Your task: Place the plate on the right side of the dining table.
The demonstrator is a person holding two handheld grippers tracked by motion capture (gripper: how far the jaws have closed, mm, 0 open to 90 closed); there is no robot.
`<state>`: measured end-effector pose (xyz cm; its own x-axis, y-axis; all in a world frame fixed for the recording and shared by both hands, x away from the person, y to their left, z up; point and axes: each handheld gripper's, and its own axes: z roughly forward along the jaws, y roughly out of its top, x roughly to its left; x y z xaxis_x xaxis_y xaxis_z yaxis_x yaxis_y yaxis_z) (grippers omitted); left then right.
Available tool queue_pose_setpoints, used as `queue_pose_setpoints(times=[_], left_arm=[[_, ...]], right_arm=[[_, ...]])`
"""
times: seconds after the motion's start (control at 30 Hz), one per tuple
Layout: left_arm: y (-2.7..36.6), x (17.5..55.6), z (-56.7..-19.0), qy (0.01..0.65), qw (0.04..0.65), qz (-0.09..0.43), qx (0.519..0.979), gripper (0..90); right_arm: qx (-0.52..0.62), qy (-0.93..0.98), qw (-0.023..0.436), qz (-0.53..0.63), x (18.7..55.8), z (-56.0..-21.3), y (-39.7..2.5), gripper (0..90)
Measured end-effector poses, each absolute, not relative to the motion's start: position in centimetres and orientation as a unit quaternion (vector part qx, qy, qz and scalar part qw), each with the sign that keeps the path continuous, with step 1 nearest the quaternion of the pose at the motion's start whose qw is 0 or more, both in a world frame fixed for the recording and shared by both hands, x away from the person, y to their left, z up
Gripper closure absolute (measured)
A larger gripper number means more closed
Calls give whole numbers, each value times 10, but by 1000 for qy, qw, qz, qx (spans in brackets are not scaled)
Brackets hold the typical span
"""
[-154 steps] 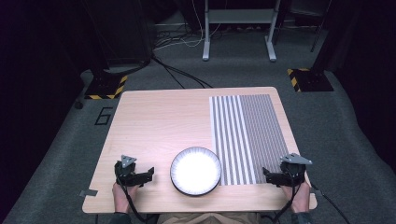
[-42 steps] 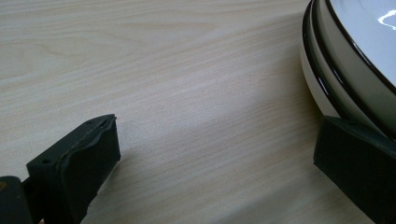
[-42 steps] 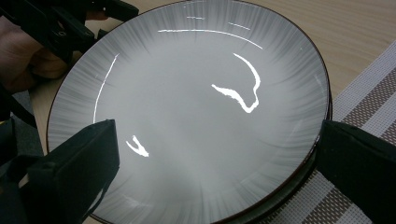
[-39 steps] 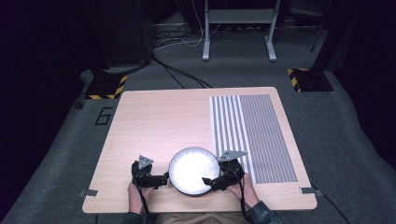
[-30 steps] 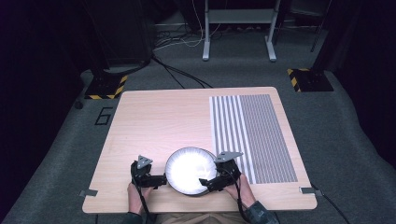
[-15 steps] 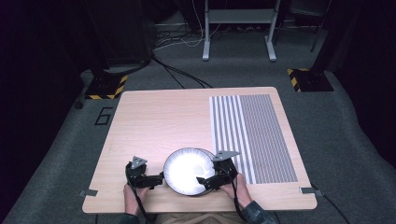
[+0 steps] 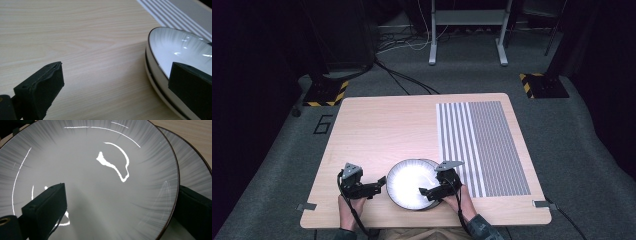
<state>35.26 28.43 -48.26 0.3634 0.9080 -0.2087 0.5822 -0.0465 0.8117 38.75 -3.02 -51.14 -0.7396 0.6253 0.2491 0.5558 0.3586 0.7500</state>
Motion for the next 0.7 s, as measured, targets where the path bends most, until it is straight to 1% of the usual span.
queue_pose_setpoints(times=[0.1,0.27,0.43,0.57,0.6,0.63,0.67,0.7], left_arm=[[281,353,-480,528,441,186,702,0],[266,355,-481,513,440,167,717,0],[249,360,-491,503,422,139,742,0],[244,361,-495,491,413,122,757,2],[241,360,-497,483,412,112,764,83],[240,360,-497,480,411,111,767,116],[240,360,-497,480,411,111,767,154],[239,360,-498,476,410,109,770,154]], right_arm=[[359,822,39,440,388,-512,-30,39],[359,821,40,442,388,-512,-30,41],[362,818,38,445,389,-512,-31,55],[362,818,41,446,390,-512,-32,70],[366,815,42,448,390,-512,-33,107],[369,813,41,448,390,-512,-34,130],[369,813,41,448,390,-512,-34,130],[371,811,42,450,390,-512,-36,154]])
